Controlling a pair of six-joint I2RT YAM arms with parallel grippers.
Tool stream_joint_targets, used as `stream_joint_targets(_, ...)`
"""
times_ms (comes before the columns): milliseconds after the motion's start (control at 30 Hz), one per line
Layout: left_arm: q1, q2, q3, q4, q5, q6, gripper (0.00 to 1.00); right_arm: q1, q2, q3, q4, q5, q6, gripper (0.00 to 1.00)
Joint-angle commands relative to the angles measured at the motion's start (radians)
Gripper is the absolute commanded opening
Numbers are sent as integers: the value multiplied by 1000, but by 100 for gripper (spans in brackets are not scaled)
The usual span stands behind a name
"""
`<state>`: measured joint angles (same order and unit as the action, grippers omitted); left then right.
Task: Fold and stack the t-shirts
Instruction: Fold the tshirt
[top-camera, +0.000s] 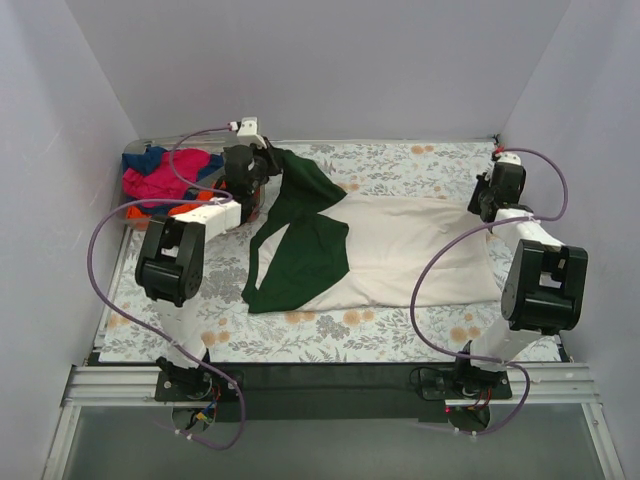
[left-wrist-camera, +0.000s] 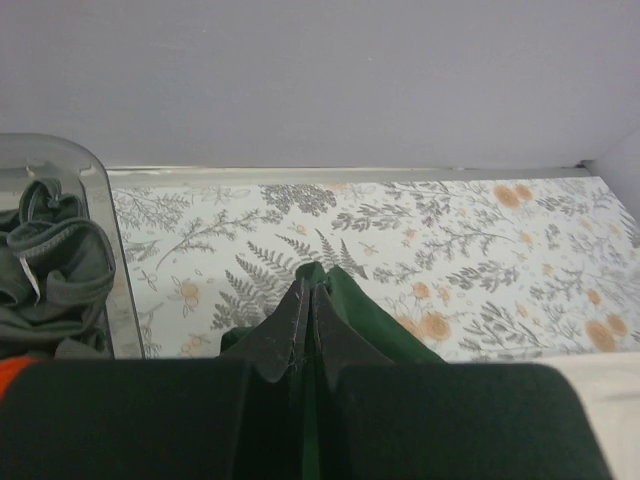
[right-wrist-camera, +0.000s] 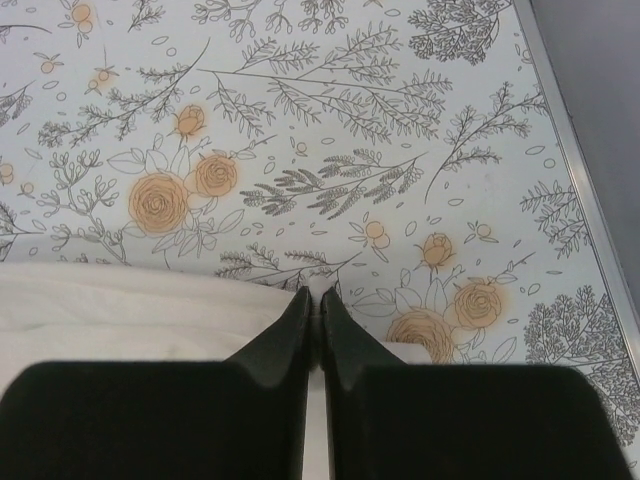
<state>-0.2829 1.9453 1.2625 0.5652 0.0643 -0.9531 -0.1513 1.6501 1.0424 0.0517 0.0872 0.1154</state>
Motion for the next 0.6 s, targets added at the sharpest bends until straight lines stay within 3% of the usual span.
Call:
stream_joint_targets(0,5,-140,-78,91,14,-35,0,-5,-82,-42,25,-7,-10,1)
stream_joint_targets(567,-13,-526,-483,47,109,-67,0,1,-280,-220,-7,34,13,1)
